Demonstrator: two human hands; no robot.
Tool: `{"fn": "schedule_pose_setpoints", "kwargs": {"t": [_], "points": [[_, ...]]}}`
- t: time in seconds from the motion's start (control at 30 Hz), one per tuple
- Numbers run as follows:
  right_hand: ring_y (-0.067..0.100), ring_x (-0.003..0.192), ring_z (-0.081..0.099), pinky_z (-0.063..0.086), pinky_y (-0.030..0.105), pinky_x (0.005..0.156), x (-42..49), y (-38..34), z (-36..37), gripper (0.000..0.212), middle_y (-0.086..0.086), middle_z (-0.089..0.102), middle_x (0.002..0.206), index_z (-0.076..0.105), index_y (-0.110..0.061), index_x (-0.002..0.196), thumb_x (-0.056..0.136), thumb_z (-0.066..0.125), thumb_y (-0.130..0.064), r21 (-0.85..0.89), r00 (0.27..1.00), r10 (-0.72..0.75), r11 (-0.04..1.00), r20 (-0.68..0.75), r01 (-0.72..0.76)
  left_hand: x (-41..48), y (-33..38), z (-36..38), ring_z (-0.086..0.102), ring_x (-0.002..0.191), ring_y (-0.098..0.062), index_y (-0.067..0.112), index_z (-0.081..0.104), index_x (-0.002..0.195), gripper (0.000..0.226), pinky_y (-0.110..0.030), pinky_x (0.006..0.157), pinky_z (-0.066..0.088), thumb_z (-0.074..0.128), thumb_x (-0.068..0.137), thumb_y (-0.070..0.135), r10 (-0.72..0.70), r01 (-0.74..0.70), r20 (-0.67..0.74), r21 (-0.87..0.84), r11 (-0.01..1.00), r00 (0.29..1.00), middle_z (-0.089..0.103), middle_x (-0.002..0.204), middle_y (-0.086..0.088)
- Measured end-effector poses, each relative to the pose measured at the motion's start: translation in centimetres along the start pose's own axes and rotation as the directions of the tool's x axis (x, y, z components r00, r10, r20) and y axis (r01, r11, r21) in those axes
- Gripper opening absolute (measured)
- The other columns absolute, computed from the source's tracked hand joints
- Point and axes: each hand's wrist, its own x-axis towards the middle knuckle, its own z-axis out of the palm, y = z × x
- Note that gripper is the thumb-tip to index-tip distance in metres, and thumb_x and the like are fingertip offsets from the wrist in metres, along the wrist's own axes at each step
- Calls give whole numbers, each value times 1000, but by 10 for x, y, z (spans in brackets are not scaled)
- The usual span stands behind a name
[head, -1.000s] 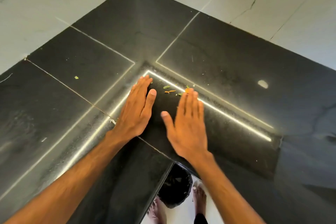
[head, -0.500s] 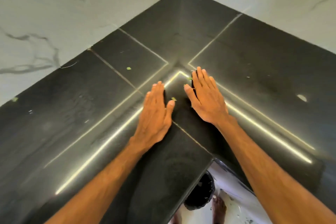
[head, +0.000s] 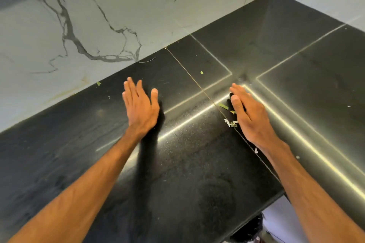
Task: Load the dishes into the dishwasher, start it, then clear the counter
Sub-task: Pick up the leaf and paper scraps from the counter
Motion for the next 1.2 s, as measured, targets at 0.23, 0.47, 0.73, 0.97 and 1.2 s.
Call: {"fn": "schedule_pose_setpoints", "kwargs": {"t": [0.23,0.47,0.73,0.97,1.2], "points": [[6,144,38,30,33,120,0,7,3,40,-3,48,152,55,-17,141,108,40,-34,-1,996,33,999,-79,-33,54,30,22,-9,154,-26,8,3,159,81,-48,125,-3,15,101,62,101,-128,203,125,984,974,-8,166,-13],[-8,131,46,27,2,103,-14,8,-15,34,-11,61,132,64,-16,129,109,39,-28,-28,986,21,999,-166,-26,61,131,64,-3,154,-22,21,11,160,62,-48,125,3,12,106,51,440,-454,355,-47,890,825,3,168,-2],[4,130,52,39,28,112,-54,30,-53,36,-9,60,139,58,-23,140,106,44,-24,-30,953,176,982,-245,-189,-56,140,53,-4,153,-7,16,13,160,59,-37,126,3,11,108,45,706,-673,409,-250,696,578,5,168,3],[2,151,16,15,25,124,-131,39,-78,47,-6,29,163,40,-18,152,105,45,-23,-156,905,275,928,-325,-338,-136,177,50,0,153,-7,11,13,159,57,-38,125,11,24,109,36,781,-639,380,-448,625,496,8,168,1],[21,155,-7,6,46,126,-138,28,-34,81,13,-2,168,4,-3,159,102,6,-60,-561,910,316,717,-268,-414,-113,161,42,9,152,-4,15,23,158,51,-38,126,9,27,110,29,581,-339,271,-598,727,767,18,166,4]]}}
